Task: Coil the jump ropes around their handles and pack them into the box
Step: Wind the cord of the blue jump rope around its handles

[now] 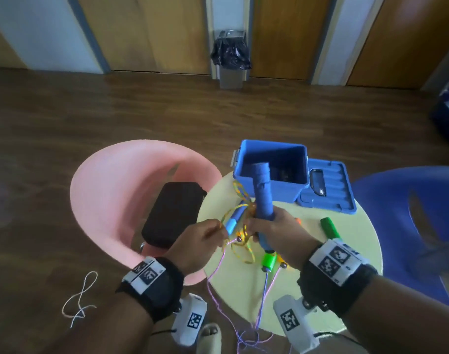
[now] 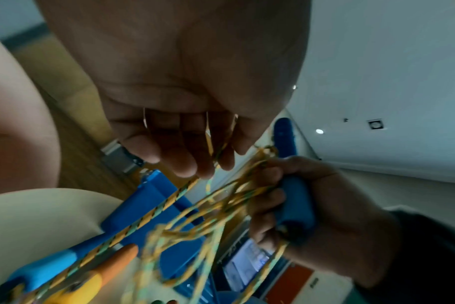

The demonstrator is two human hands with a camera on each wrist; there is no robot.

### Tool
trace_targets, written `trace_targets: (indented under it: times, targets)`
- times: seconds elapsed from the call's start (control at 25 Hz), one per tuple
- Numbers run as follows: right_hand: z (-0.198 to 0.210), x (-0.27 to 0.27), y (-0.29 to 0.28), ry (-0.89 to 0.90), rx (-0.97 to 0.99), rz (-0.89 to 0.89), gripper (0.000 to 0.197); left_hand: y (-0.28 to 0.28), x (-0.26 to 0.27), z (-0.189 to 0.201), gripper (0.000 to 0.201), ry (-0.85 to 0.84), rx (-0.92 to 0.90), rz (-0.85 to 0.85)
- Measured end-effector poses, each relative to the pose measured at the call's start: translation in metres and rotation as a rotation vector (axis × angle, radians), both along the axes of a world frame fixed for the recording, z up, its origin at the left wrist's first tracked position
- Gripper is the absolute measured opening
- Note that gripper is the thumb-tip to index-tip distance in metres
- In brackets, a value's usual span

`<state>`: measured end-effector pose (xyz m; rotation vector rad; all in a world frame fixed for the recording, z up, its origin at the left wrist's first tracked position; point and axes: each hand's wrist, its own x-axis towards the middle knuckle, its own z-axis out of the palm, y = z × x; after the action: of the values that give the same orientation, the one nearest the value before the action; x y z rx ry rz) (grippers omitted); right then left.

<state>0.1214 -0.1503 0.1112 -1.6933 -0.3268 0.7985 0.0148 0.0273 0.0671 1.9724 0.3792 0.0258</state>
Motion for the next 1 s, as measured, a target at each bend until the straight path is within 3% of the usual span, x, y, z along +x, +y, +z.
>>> trace_targets:
  times: [0.08, 0.24, 0.32, 0.52, 0.64, 0.72, 0.8, 0.92, 1.0]
  targets:
    - [-0.009, -0.001, 0.022, 0.007, -0.065, 0.025, 0.019, 0.014, 0.015, 0.006, 0.044, 0.000, 0.007, -0.118]
    - [-0.010, 0.001, 0.047, 0.173, 0.009, 0.051, 0.010, 0.042, 0.041, 0.013, 0.042, -0.038, 0.017, -0.228]
    - [-0.010, 0.004, 0.052, 0.218, -0.012, 0.045, 0.007, 0.052, 0.051, 0.016, 0.041, -0.028, -0.043, -0.256]
    - [-0.024, 0.005, 0.053, 0.134, -0.172, 0.051, 0.006, 0.058, 0.060, 0.025, 0.016, -0.027, -0.275, -0.388]
    - [-0.029, 0.002, 0.047, 0.099, -0.262, 0.050, 0.012, 0.072, 0.069, 0.001, 0.027, 0.078, -0.425, -0.298]
    - [-0.031, 0.000, 0.042, 0.074, -0.330, 0.103, 0.012, 0.075, 0.078, -0.023, 0.026, 0.168, -0.301, -0.126]
    - [-0.030, -0.003, 0.037, 0.056, -0.381, 0.142, 0.014, 0.070, 0.088, -0.034, 0.010, 0.272, -0.057, -0.113]
    - [-0.032, -0.006, 0.031, 0.068, -0.400, 0.140, 0.020, 0.050, 0.104, -0.030, 0.027, 0.398, 0.302, -0.385]
    - [-0.031, -0.008, 0.028, 0.101, -0.408, 0.133, 0.019, 0.036, 0.113, -0.027, 0.018, 0.479, 0.441, -0.560]
